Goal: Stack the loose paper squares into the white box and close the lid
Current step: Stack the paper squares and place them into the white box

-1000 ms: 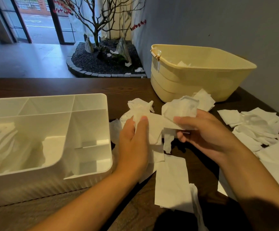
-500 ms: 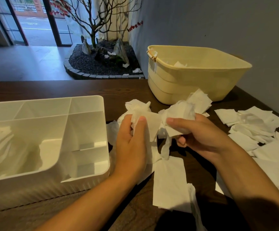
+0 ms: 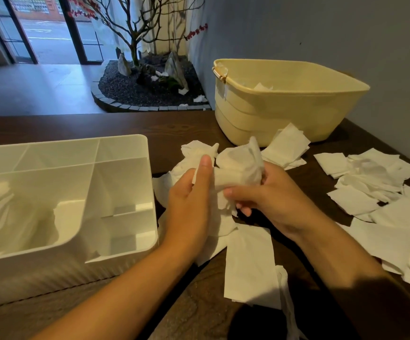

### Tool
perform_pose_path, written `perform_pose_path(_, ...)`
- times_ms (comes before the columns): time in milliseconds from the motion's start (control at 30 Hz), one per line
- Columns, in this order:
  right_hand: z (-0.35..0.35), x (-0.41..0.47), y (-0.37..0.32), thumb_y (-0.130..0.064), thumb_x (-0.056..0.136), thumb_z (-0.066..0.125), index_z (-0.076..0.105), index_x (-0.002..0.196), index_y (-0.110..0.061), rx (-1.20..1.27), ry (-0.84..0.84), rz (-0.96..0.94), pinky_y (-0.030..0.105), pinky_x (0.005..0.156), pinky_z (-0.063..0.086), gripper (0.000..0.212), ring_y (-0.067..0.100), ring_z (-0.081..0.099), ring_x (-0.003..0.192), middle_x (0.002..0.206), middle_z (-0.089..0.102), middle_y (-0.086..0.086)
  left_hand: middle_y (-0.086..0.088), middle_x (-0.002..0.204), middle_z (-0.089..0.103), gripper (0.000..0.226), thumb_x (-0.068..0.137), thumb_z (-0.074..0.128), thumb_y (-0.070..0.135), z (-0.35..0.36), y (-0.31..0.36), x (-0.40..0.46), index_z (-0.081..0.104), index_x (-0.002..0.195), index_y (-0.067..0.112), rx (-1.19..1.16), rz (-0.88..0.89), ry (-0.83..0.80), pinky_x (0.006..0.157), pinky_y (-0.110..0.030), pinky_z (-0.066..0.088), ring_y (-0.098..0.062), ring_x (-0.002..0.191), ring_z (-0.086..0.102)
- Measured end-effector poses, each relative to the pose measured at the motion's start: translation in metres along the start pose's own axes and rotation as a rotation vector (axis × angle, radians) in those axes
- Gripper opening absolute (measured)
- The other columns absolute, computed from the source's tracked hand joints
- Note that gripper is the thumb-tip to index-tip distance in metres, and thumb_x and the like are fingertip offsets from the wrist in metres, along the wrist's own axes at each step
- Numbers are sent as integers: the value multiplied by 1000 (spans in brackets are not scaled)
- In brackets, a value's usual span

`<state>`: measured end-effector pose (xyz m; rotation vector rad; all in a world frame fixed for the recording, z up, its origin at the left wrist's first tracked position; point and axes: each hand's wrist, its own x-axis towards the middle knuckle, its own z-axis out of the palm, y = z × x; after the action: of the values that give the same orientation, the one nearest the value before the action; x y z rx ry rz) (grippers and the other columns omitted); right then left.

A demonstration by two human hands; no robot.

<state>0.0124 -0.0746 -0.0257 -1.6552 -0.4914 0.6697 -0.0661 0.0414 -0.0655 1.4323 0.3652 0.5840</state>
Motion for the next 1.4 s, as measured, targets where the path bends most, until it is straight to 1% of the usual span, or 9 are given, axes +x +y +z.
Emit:
perform_pose_path(167,-14,8,-3,1,72,69,63,117,-11,475,94,137,27,65,39,47,19,61,74,89,69,14,12,91,70,26,95,57,38,1,-4,0,66,89,14,5,52,-83,76,-16,47,-1,92,64)
perform_pose_path(333,-16,8,-2,-6,68,64,62,110,-12,676,97,211,22,61,32,43,29,58,114,121,68,20,5,104,69,33,87,73,44,2,-12,2,68,85,11,109,170,-65,104,-37,48,-11,114,60)
perform_pose_path(433,-17,9,-2,-3,74,63,57,117,-12,758,74,207,26,94,40,45,38,60,123,117,69,24,5,107,67,39,80,69,49,2,-14,2,65,82,10,114,203,-97,104,-38,49,-12,114,60)
perform_pose_path(567,-18,10,-4,-2,89,51,52,116,-14,776,37,181,48,107,46,30,39,66,112,110,72,22,10,111,68,35,78,72,42,2,-13,0,67,100,15,124,173,-94,96,-27,51,-6,112,61)
perform_pose_path(733,-19,13,2,-2,78,54,54,118,0,677,-38,236,30,91,52,40,14,63,91,98,67,18,11,126,59,68,86,72,-1,0,-7,-4,43,137,35,151,247,-96,95,-10,44,2,118,56)
perform_pose_path(800,-21,14,3,-1,80,54,53,126,-1,690,-28,245,33,102,40,47,17,63,86,86,70,16,9,128,60,64,92,68,3,1,-7,-4,46,143,36,205,308,-101,98,-9,41,-1,121,54)
perform_pose_path(967,-22,11,-2,-5,85,55,56,89,-4,572,18,241,30,73,33,5,19,46,64,70,55,10,10,112,66,23,96,62,23,0,-9,-1,67,118,25,294,411,-45,92,-14,47,-5,109,59)
perform_pose_path(1100,-19,12,-3,-7,94,51,52,83,-6,383,141,212,25,55,37,11,11,44,48,60,52,5,17,96,68,8,96,61,30,2,-9,-4,68,100,30,298,354,-90,83,-11,48,-3,98,63)
perform_pose_path(1400,-19,15,3,-12,94,51,54,66,-5,470,193,340,25,59,33,29,12,37,49,60,47,4,16,114,59,44,83,51,53,5,-19,-10,61,121,34,835,524,-255,97,-28,25,-5,110,48)
